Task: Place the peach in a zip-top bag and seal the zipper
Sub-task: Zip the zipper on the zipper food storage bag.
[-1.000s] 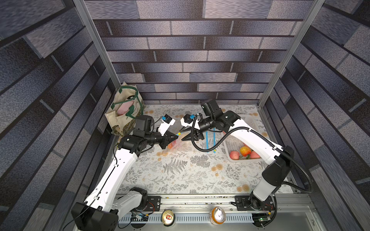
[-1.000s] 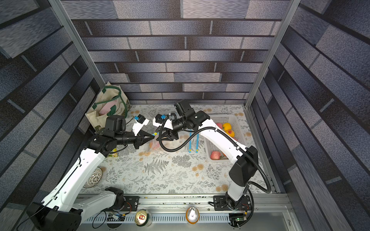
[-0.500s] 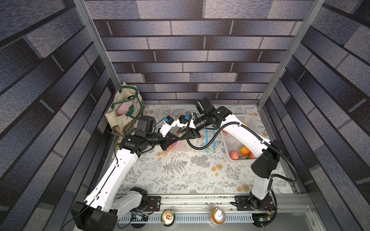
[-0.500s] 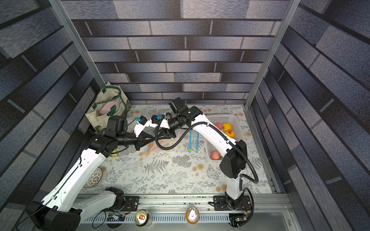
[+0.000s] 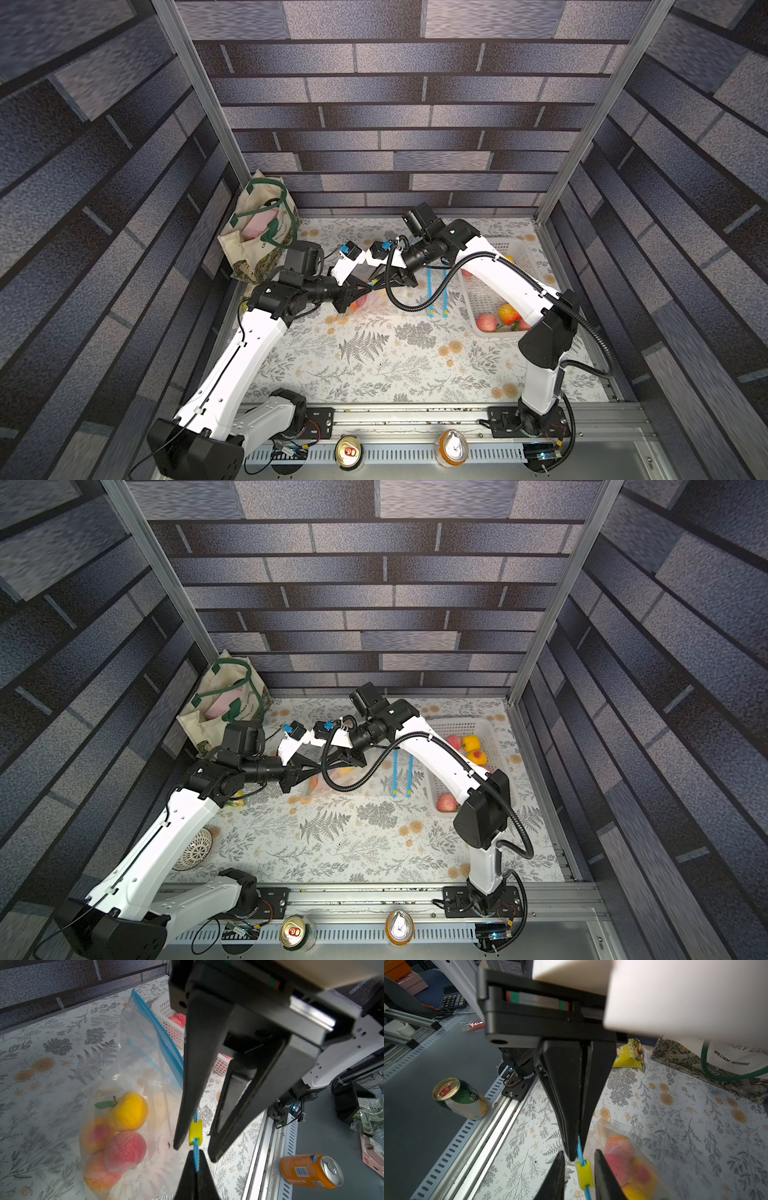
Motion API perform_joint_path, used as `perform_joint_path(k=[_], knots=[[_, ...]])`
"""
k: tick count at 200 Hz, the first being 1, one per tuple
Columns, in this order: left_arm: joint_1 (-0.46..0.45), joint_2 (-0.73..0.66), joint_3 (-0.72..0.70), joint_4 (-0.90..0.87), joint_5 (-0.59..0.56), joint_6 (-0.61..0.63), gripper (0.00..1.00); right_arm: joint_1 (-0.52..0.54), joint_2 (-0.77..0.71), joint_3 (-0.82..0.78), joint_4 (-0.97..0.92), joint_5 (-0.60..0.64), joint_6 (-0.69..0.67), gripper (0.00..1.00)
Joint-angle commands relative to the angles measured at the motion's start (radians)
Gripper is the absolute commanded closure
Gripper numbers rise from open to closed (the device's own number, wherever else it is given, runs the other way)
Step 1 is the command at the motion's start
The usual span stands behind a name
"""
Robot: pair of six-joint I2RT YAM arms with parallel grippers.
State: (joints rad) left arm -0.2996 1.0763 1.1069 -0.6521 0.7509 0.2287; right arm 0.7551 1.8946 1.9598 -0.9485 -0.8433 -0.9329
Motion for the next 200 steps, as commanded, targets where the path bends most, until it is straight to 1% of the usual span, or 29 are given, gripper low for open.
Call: perform_joint_path(k=[1,37,69,125,161,182,200], knots=[[-0.001,-0.024,-0.007,-0.002,-0.004,0.014,1.0,-0.005,0.02,0.031,-0.047,-0.009,0.003,0.71],[-0.005,-0.019,-0.013,0.008,-0.011,0.005,1.0,-0.008,0.035,0.055,-0.057,-0.035,0.015,0.76],[-0.005,-0.031,-0.017,0.007,-0.011,0.006,1.0,-0.012,0.05,0.061,-0.08,-0.028,0.011,0.82],[-0.006,-0.038,-0.021,0.012,-0.004,-0.003,1.0,-0.037,0.079,0.103,-0.114,-0.042,0.019,0.83],[-0.005,-0.043,-0.025,0.015,-0.015,-0.007,1.0,-0.043,0.084,0.11,-0.144,-0.02,0.005,0.87],[-0.007,-0.047,-0.03,0.02,-0.014,-0.009,1.0,-0.046,0.082,0.115,-0.143,-0.028,0.025,0.87],[-0.018,-0.04,-0.029,0.019,-0.021,-0.011,1.0,-0.044,0.078,0.116,-0.109,-0.038,0.072,0.91]])
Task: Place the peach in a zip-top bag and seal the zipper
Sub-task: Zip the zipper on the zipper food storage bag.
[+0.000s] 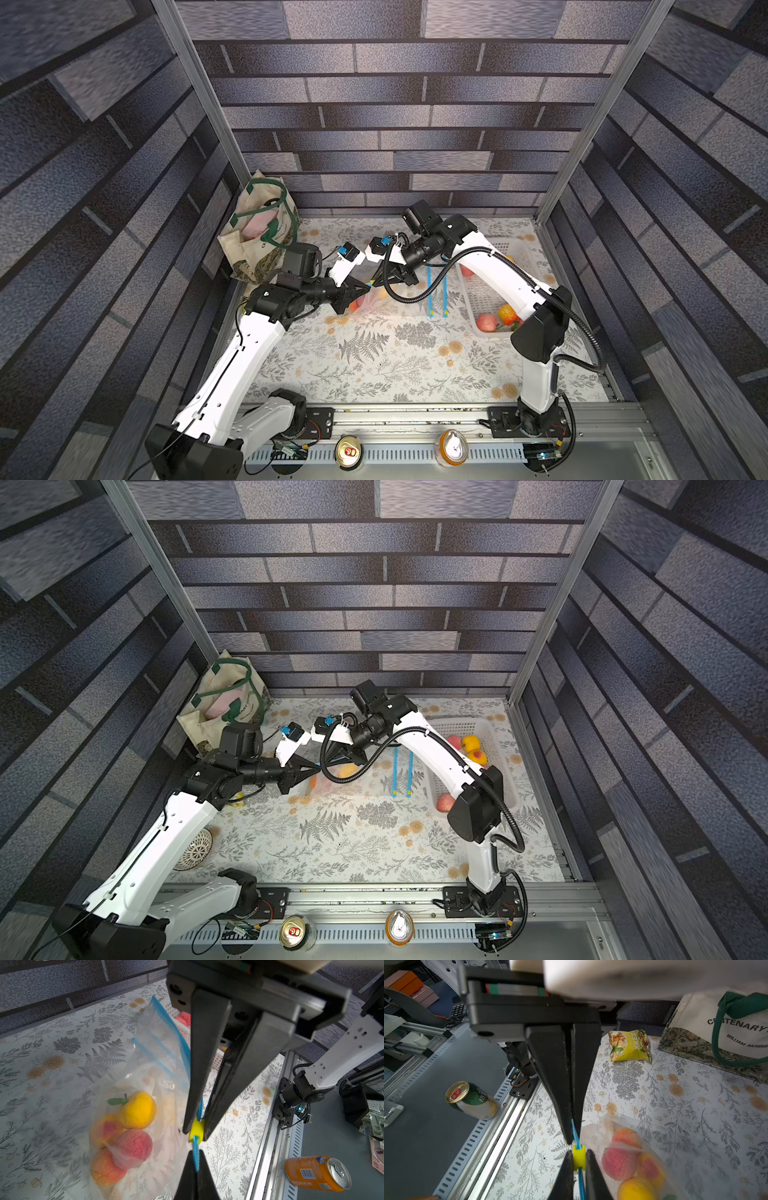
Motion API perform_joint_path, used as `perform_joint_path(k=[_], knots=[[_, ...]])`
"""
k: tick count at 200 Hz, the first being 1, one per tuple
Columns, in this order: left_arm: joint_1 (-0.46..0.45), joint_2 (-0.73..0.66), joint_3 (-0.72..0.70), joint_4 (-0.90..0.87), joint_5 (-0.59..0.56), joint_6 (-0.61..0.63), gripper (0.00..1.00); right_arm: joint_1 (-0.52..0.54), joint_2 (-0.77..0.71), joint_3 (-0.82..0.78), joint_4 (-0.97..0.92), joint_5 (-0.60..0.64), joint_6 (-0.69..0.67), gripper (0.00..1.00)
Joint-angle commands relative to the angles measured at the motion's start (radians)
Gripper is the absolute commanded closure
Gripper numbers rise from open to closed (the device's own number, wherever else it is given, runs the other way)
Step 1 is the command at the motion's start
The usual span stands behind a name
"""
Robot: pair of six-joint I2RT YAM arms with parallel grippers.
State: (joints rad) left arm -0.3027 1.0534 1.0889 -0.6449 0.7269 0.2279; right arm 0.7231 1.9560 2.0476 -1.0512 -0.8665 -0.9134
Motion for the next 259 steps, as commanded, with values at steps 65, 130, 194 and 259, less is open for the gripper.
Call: perform_joint_path(k=[65,130,194,259], knots=[[-0.012,-0.039,-0.028,0.028,-0.046,-0.025,1.0,-0.045,0.035,0.047,-0.049,0.127,0.127,0.95],[-0.001,-0.074,-0.055,0.023,-0.075,-0.038,1.0,-0.082,-0.003,0.019,-0.081,0.16,0.079,0.95],[0.143,-0.148,-0.064,0.001,-0.048,-0.039,1.0,-0.187,-0.11,-0.118,-0.017,0.208,0.069,0.94],[0.223,-0.178,-0.067,0.003,-0.03,-0.045,1.0,-0.302,-0.186,-0.251,0.048,0.282,0.063,0.94]])
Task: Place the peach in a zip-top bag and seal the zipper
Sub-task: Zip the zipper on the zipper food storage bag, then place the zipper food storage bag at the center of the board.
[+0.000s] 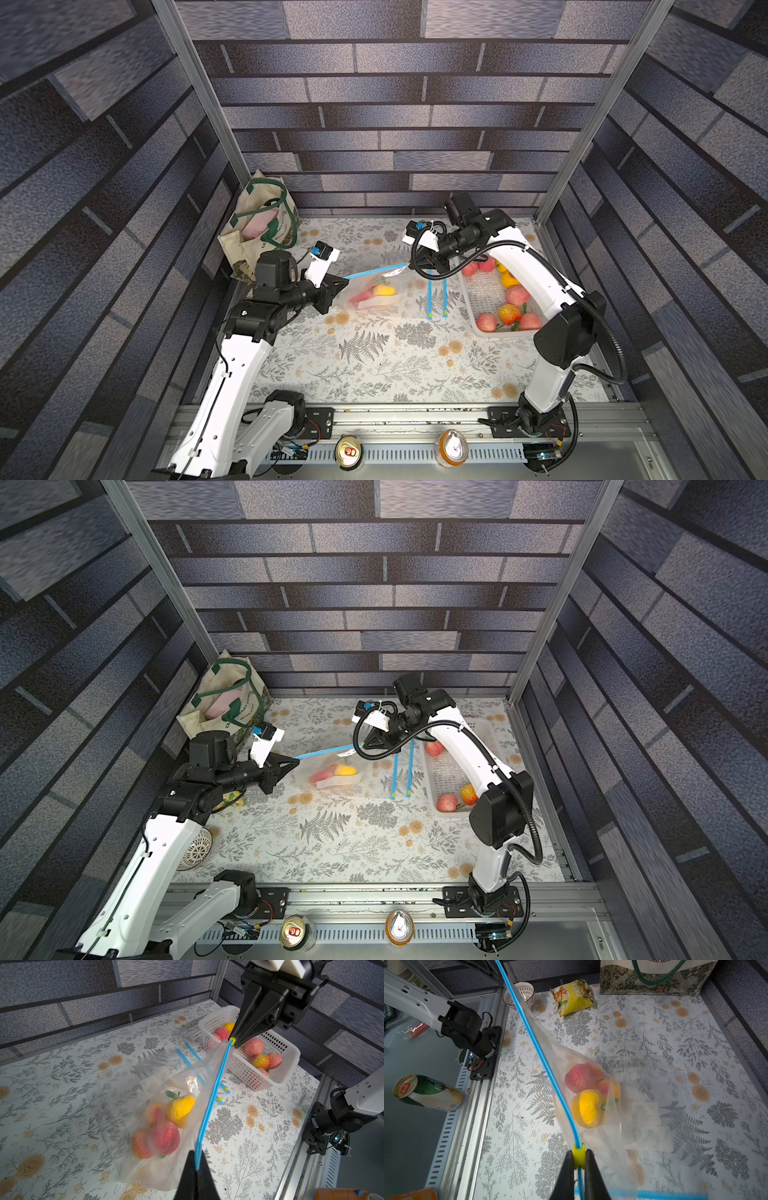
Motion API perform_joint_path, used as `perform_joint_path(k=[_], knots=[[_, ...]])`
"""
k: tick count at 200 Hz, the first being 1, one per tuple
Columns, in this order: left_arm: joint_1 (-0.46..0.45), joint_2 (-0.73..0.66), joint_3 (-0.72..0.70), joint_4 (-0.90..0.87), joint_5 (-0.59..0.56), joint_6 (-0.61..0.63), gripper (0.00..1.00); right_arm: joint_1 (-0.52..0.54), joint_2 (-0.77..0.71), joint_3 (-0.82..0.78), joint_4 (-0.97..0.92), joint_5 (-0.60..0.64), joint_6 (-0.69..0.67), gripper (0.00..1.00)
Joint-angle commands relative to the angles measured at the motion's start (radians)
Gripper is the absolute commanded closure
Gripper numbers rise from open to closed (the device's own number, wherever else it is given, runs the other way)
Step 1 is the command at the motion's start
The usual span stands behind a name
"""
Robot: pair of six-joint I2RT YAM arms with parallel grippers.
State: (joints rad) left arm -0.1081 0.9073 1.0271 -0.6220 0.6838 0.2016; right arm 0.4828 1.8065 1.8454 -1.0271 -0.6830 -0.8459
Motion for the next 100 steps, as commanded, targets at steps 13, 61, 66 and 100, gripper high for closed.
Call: perform_joint_path(k=[13,61,66,100], knots=[[0.029,-0.029,-0.004,-0.022,0.016,-0.02,1.0,-0.08,-0.05,-0.065,0.041,0.1,0.0,0.94],[0.03,-0.025,-0.007,-0.015,0.016,-0.027,1.0,-0.119,-0.073,-0.103,0.067,0.084,0.008,0.94],[0.03,-0.023,-0.009,-0.012,0.018,-0.028,1.0,-0.12,-0.073,-0.104,0.067,0.077,0.009,0.94],[0.015,-0.006,-0.01,-0.01,0.014,-0.03,1.0,-0.119,-0.079,-0.122,0.092,0.085,0.021,0.93]])
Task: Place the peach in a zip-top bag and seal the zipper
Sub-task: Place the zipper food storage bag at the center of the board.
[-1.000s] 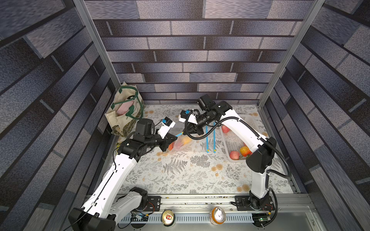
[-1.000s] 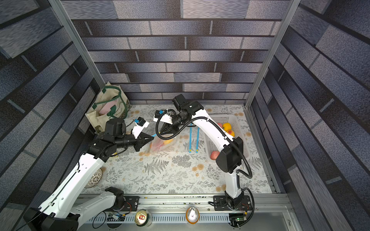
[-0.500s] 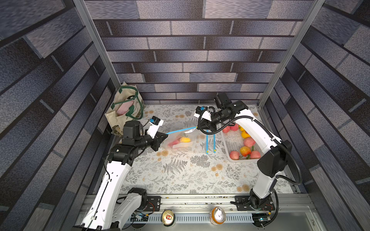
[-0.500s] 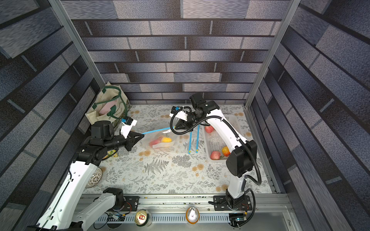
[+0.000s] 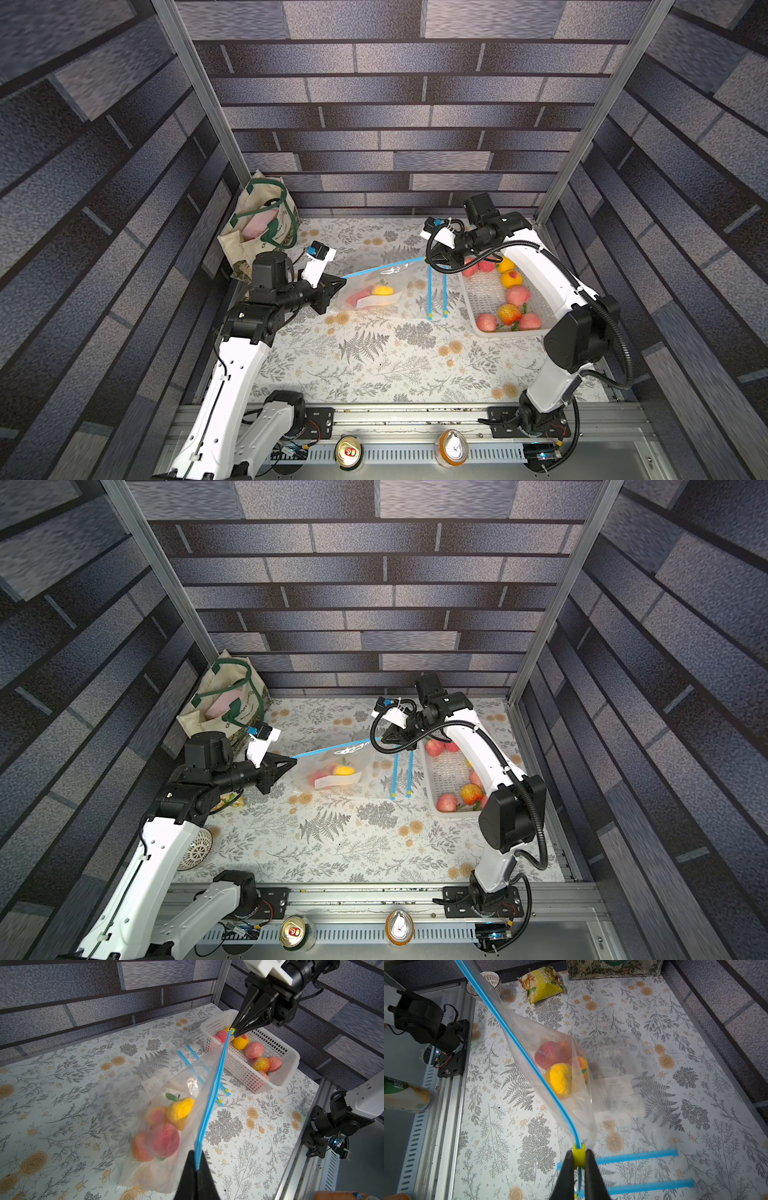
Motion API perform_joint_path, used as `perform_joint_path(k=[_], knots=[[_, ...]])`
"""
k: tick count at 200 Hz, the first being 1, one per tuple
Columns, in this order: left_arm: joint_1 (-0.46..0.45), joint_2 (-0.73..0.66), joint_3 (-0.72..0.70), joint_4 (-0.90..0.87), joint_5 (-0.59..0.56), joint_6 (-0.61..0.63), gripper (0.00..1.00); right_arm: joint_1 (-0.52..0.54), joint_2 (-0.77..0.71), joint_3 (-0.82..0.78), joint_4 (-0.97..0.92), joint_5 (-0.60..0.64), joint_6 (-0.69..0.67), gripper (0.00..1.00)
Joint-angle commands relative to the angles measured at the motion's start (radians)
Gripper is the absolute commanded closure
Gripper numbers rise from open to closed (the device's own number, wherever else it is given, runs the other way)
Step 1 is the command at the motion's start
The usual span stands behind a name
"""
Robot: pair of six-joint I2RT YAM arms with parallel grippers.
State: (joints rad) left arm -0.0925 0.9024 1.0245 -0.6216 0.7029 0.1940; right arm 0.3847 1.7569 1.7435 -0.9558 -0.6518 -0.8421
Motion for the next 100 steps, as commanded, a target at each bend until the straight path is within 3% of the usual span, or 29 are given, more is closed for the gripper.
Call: perform_joint_path(k=[1,34,49,58,80,100], knots=[[-0.001,-0.002,-0.007,-0.011,-0.005,-0.022,1.0,-0.021,-0.029,-0.02,0.021,0.053,0.019,0.93],[-0.037,0.017,-0.025,0.074,-0.06,-0.081,1.0,-0.02,-0.023,0.017,0.057,-0.044,0.087,0.83],[-0.072,0.052,-0.033,0.177,-0.199,-0.156,1.0,-0.022,-0.032,0.028,0.193,-0.071,0.292,0.63],[-0.083,0.083,-0.029,0.241,-0.27,-0.199,1.0,-0.02,-0.038,0.03,0.297,-0.055,0.435,0.56],[-0.093,0.171,0.033,0.363,-0.42,-0.255,1.0,-0.019,-0.062,0.02,0.53,0.147,0.74,0.49],[-0.085,0.268,0.159,0.388,-0.556,-0.217,1.0,-0.02,-0.083,0.036,0.542,0.384,0.82,0.46]])
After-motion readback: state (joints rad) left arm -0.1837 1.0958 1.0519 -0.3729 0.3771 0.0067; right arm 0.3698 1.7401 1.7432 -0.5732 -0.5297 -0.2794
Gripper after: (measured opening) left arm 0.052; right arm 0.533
